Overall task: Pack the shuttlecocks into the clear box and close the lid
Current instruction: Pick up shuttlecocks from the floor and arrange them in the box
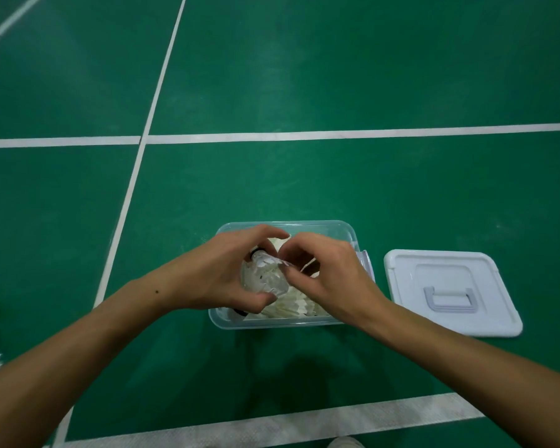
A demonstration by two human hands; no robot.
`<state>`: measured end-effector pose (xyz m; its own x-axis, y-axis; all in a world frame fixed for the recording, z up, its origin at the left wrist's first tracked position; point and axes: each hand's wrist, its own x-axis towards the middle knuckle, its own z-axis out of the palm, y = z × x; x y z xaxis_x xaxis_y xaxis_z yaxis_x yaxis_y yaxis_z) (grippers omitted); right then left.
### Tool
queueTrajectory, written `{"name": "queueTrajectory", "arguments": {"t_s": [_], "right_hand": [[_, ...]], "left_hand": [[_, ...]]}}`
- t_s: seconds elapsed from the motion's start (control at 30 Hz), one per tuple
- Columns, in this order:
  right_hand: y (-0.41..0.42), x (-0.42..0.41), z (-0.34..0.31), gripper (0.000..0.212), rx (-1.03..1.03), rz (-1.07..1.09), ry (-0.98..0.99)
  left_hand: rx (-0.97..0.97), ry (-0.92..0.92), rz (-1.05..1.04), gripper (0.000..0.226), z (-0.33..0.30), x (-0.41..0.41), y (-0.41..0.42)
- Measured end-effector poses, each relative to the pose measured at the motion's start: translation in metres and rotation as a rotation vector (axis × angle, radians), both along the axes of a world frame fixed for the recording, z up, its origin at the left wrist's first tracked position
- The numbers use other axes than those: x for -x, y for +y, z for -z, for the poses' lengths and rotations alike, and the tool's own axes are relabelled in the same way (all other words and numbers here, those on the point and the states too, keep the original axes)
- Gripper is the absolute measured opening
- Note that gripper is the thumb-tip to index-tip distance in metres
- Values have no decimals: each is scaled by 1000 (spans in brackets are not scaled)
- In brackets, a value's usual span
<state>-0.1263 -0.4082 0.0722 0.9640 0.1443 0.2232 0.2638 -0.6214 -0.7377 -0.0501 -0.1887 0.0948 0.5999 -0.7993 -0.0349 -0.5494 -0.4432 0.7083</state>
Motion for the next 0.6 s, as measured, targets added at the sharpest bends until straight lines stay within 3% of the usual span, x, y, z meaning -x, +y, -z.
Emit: {"name": "queueTrajectory", "arguments": {"t_s": [0.13,0.27,0.37,0.5,0.6], "right_hand": [[-14,-5,7,6,-102,159,56],[-53,-2,13,9,-228,316,177],[-80,10,15,7,-286,366,264],[-100,26,16,6,-257,387,378],[-102,34,18,7,-229,360,426]], "left_hand": [[30,-36,-29,101,1,-1,3],[47,-39,-124,98,6,-10,14],[-155,-49,-1,93,10,-10,9],[-557,-273,341,100,17,-4,-19],[-645,-361,419,93,22,-4,-30]]}}
